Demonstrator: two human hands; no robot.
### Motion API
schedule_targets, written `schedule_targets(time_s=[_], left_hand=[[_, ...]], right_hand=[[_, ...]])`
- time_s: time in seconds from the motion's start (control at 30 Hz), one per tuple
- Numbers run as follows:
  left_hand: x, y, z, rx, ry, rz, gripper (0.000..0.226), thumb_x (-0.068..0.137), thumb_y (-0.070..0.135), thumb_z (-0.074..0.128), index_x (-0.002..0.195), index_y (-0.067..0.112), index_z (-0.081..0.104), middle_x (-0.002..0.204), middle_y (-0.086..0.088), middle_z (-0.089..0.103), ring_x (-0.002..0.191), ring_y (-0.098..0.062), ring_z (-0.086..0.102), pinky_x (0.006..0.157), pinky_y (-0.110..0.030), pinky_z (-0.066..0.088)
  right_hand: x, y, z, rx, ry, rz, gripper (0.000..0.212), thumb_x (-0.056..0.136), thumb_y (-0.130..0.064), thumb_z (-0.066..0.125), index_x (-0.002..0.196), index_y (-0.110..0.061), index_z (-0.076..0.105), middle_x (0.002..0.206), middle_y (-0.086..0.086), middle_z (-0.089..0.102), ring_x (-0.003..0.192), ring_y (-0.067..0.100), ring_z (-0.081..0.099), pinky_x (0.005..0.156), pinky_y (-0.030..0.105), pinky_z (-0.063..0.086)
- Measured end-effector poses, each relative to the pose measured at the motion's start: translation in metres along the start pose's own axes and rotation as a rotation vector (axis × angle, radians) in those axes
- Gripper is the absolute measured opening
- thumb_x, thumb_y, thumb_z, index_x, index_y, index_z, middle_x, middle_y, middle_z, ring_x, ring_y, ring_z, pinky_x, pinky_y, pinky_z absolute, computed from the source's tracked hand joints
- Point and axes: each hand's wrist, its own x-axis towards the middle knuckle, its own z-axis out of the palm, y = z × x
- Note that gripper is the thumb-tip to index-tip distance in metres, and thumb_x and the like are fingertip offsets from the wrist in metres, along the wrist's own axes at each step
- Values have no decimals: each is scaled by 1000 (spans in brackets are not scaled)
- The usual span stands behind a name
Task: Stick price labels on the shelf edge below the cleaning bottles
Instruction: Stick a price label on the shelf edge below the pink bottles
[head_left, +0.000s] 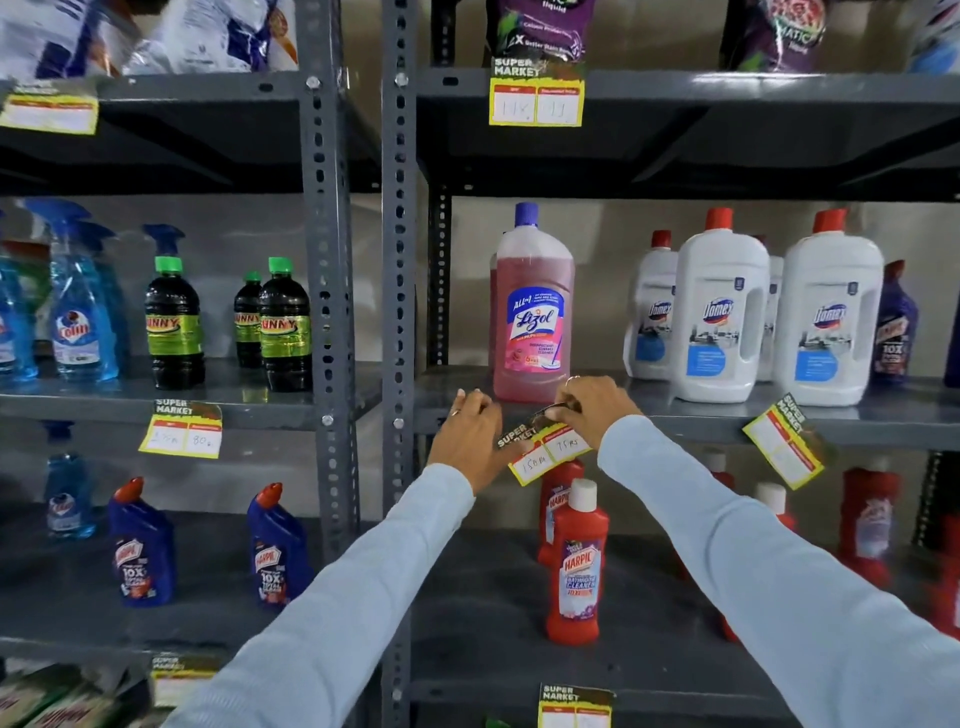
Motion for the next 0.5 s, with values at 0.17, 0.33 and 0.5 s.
schedule_targets(time_s=[0.17, 0.33, 0.5], left_hand=[[6, 13, 22, -86, -5, -64, 34, 84, 34, 67, 93, 2, 73, 141, -8, 43, 144, -31, 21, 115, -41, 27], [15, 11, 6, -191, -16, -64, 24, 88, 24, 64, 86, 1, 70, 123, -11, 49, 116, -24, 46, 94, -26, 34], [10, -2, -3, -182, -62, 51, 20, 86, 23, 67, 81, 3, 69, 114, -8, 51, 108, -26, 54, 96, -33, 43]], right_hand=[[4, 19, 1, -4, -57, -15, 23, 87, -30, 59, 101, -12, 66, 108, 12, 69, 95, 27, 66, 78, 33, 54], [13, 13, -8, 122, -65, 68, 28, 80, -27, 70, 96, -4, 74, 100, 13, 73, 88, 27, 67, 76, 33, 52], [1, 29, -8, 289, -113, 107, 29, 73, -20, 73, 95, -1, 75, 122, 9, 69, 113, 30, 63, 103, 42, 46]])
